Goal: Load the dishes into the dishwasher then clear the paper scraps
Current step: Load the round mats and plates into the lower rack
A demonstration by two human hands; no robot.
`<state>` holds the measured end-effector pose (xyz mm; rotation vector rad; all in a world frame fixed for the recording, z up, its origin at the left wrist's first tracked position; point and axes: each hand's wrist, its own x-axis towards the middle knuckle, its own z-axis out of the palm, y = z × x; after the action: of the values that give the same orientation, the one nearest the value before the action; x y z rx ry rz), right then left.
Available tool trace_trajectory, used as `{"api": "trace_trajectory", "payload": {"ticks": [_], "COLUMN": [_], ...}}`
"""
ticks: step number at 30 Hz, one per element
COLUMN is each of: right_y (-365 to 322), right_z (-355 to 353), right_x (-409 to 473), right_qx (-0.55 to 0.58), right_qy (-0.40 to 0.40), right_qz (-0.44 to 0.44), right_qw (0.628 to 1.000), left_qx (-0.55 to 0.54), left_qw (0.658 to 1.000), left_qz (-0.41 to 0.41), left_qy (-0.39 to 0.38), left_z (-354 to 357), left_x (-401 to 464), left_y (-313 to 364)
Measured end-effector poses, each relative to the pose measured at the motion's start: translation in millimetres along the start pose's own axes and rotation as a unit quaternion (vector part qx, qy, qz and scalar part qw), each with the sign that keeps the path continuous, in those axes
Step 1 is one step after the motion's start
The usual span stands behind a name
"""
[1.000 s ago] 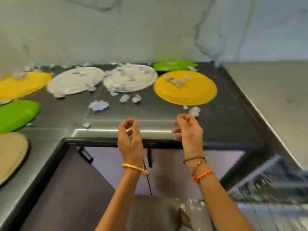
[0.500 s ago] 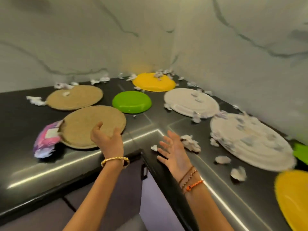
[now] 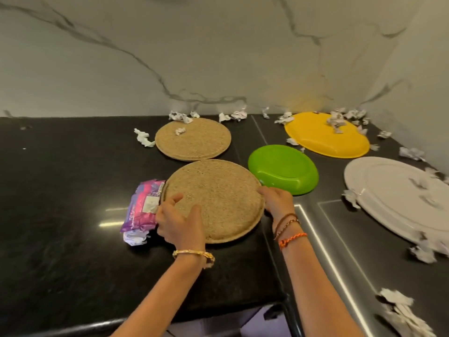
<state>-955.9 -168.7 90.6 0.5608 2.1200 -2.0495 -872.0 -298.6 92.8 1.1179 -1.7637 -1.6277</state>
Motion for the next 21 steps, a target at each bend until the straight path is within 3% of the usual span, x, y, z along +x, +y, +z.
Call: {"api": "trace_trajectory", "payload": {"ticks": [4, 8, 13, 17, 21], "right_y": [-3, -7, -11, -29, -42], "right_z": [0, -6, -3, 12, 15], "right_x": [5, -2, 6, 18, 27], "right_qx": [0.030, 0.152, 0.220, 0.336, 0.428], "right_qy": [-0.005, -0.058, -0.064, -0.115, -0.095], "right_qz": [-0.007, 0.029, 0.043, 0.043, 0.070], "right_qw": [1.000, 0.986, 0.973, 0.934, 0.896], "left_qx": [-0.110, -0.142, -0.210, -0.232, -0.242], "left_qw": [0.994, 0.989, 0.976, 0.970, 0.970], "left_qz": [-0.015, 0.027, 0.051, 0.074, -0.001], "left_qy": [0.021, 0.009, -0.017, -0.016, 0.016], "left_z": [6, 21, 36, 47, 59], "left_x": [11, 12, 26, 52, 95], "left_y": [1, 13, 27, 46, 61]}}
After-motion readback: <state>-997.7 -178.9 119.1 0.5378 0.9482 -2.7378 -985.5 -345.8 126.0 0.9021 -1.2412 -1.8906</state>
